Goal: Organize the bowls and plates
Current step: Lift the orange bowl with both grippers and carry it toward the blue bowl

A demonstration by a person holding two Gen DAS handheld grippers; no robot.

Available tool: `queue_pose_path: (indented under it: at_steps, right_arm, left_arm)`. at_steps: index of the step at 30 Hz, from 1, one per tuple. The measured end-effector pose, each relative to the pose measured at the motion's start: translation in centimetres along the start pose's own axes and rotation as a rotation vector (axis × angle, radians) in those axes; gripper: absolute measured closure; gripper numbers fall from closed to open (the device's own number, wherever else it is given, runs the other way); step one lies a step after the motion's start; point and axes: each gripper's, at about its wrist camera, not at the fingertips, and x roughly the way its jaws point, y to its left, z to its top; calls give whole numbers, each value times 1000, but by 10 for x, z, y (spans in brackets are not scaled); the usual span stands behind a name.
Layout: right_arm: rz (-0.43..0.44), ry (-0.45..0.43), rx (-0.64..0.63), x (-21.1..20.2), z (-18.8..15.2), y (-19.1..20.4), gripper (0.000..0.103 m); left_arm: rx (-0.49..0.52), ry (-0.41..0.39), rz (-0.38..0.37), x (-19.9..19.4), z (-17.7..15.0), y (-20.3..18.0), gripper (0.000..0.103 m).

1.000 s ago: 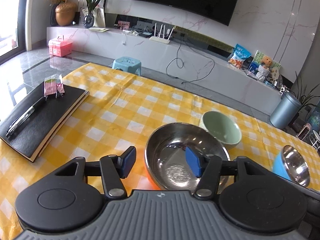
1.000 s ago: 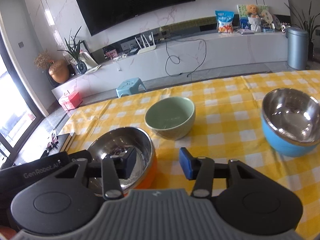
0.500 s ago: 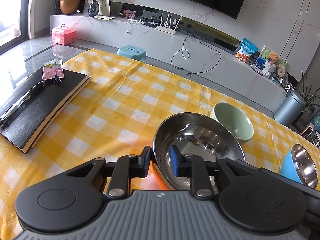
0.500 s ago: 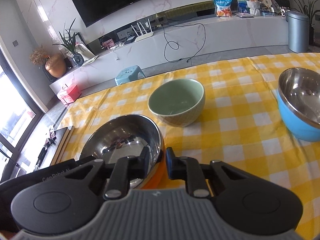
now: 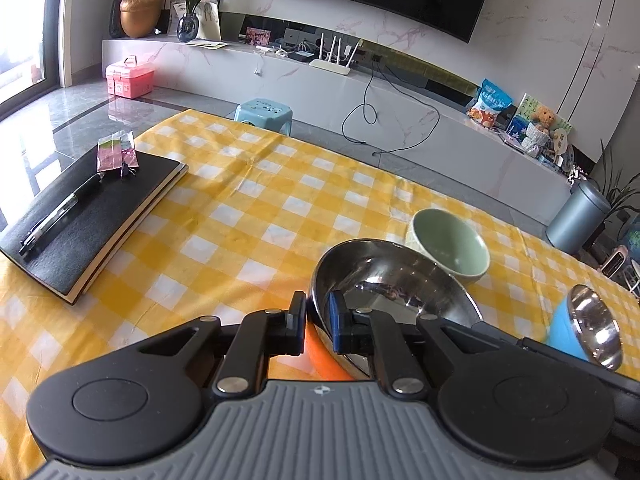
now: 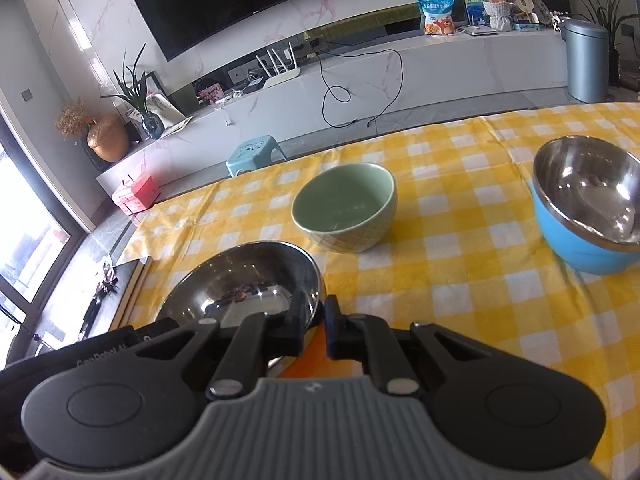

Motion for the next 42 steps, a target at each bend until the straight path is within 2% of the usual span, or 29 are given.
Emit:
queue_pose_path:
  at_steps: [10, 18, 26, 33, 37, 42]
  right_arm:
    - [-16, 18, 45, -53, -10, -28, 97]
    - [-39, -6, 122, -105, -23, -75, 97]
    - [-100, -31, 199, -145, -36, -126, 98]
    - [-143, -37, 247, -162, -46, -161, 98]
    - [-157, -21, 259, -165, -52, -171, 98]
    - [-161, -6, 265, -165, -59, -175, 98]
  left_arm:
    - [28, 14, -43, -38, -15, -31, 90]
    - [52, 72, -121, -55, -44, -65, 90]
    - [120, 130, -188, -60, -78, -107, 89]
    - [145, 179, -225, -56, -100, -129, 89]
    - [147, 208, -226, -55, -109, -134, 89]
    - [162, 206, -220, -57, -116, -135, 89]
